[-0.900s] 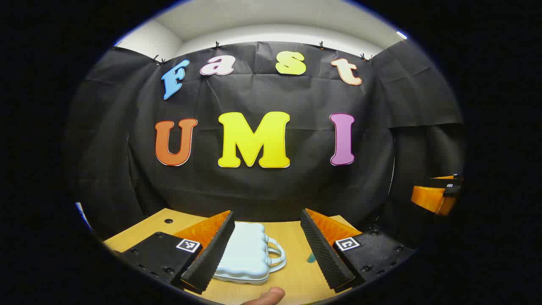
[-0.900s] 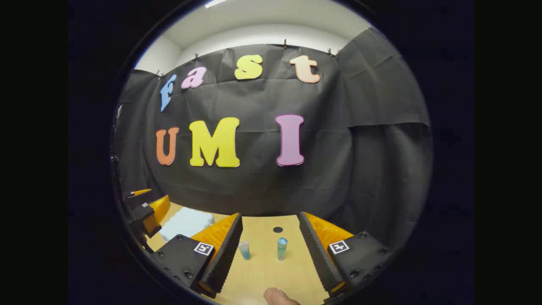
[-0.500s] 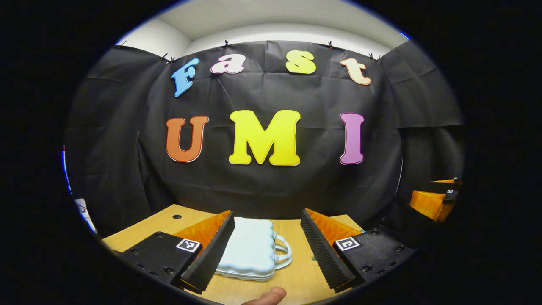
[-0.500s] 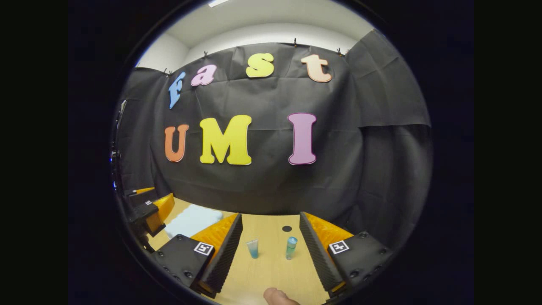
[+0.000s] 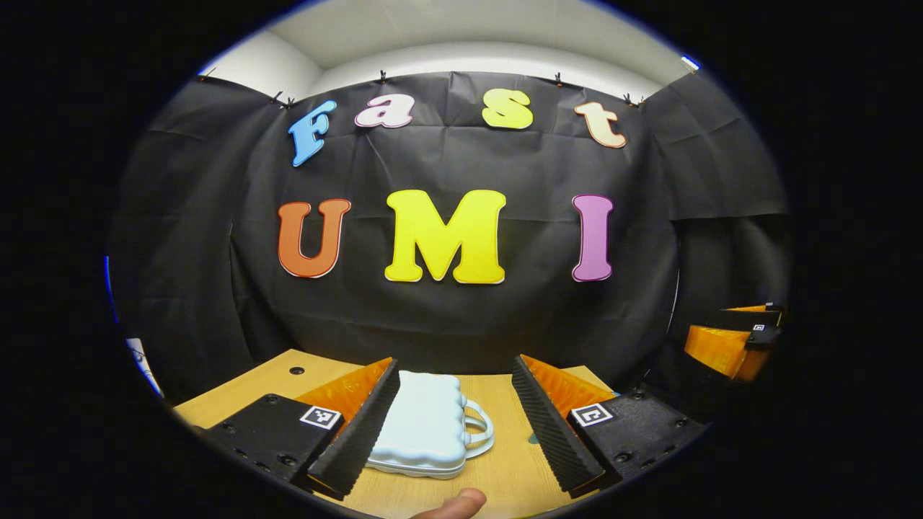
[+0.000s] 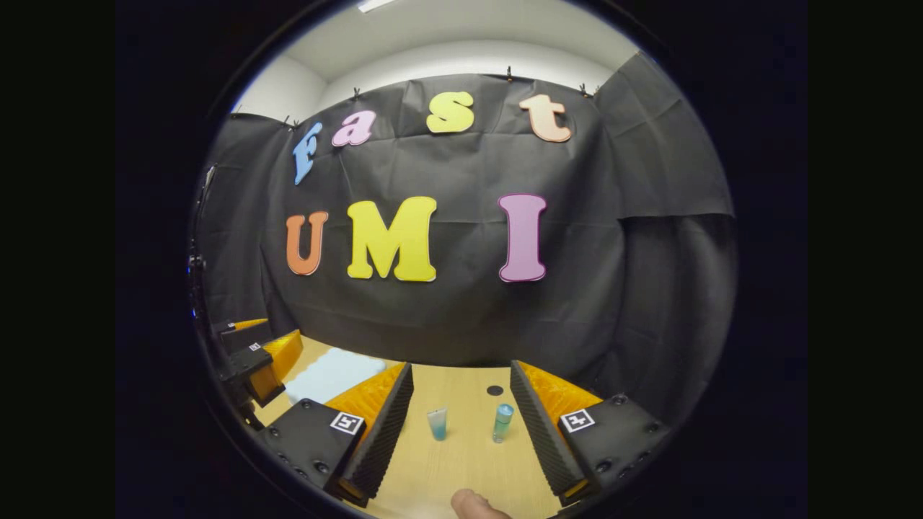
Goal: First open the suitcase, pack the skin care products into it, and then close the suitcase.
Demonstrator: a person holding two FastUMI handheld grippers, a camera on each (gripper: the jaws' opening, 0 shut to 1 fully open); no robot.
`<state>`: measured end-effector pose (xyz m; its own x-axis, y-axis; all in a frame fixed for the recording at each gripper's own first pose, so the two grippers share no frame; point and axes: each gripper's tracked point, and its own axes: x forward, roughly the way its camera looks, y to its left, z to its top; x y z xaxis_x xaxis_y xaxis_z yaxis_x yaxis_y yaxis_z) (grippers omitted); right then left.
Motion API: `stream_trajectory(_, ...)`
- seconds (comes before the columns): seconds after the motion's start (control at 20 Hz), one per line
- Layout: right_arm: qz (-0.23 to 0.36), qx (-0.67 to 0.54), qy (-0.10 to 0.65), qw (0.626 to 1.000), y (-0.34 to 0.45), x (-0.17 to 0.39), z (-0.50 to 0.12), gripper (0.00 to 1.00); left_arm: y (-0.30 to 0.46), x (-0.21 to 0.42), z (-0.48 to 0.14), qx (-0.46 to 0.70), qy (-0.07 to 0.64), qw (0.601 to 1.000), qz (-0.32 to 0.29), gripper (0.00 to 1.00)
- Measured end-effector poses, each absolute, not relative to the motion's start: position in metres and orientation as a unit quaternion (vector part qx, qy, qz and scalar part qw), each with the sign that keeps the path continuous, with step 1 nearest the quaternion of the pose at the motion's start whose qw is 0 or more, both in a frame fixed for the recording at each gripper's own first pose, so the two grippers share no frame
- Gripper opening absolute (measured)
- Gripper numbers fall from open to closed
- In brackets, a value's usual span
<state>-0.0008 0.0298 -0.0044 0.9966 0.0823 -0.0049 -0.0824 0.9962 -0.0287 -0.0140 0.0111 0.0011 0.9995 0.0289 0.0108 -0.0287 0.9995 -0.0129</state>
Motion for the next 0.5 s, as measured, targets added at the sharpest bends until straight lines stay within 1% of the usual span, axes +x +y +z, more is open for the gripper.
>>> stream_trajectory(0.35,0.035,-0.012,0.008,0.999,0.026,0.003,-0.008,0.8,0.004,-0.01,-0.007,-0.01,0.003,1.0,0.01,1.0)
stream_trajectory(0.5,0.031,-0.011,0.012,0.999,0.02,0.005,-0.011,0.8,0.0,-0.004,-0.015,0.009,0.007,1.0,0.006,1.0)
